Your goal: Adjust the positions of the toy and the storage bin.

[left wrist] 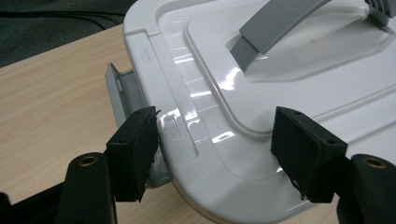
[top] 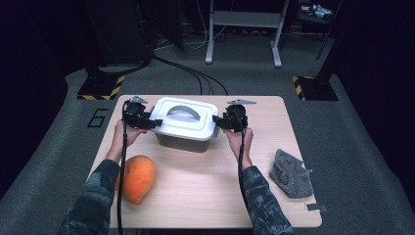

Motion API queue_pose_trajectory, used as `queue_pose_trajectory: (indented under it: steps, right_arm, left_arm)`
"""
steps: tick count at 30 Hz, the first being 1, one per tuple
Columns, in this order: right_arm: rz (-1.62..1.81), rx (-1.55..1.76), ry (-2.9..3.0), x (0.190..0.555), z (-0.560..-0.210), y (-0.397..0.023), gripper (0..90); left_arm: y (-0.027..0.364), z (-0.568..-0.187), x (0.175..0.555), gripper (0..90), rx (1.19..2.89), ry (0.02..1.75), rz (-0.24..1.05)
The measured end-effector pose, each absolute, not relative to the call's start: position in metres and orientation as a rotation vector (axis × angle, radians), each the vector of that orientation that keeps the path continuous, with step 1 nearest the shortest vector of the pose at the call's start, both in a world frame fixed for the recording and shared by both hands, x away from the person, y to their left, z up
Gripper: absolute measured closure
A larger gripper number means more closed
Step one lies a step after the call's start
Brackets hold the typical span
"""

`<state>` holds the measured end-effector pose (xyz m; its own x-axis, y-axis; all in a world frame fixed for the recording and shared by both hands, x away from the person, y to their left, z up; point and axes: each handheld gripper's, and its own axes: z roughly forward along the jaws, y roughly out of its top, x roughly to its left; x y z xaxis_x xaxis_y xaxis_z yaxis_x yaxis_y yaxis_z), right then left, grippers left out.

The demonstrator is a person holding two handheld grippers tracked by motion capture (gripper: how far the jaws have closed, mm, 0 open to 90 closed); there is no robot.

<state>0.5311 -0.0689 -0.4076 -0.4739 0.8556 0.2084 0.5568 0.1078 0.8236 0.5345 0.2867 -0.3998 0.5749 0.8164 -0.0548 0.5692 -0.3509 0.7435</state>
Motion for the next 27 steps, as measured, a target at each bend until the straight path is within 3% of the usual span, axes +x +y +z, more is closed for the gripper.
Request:
queue_pose_trajectory:
  steps: [13, 27]
  right_arm:
    - [1.240, 1.424, 2.083, 0.552, -0.411, -0.057, 50.3]
    - [1.268, 1.491, 2.089, 0.545, -0.412, -0.065, 48.8]
  left_arm:
    - [0.284, -0.400, 0.537, 32.1, 2.073, 1.085, 0.407]
    - [0.281, -0.399, 0.539, 32.1, 2.094, 1.067, 0.382]
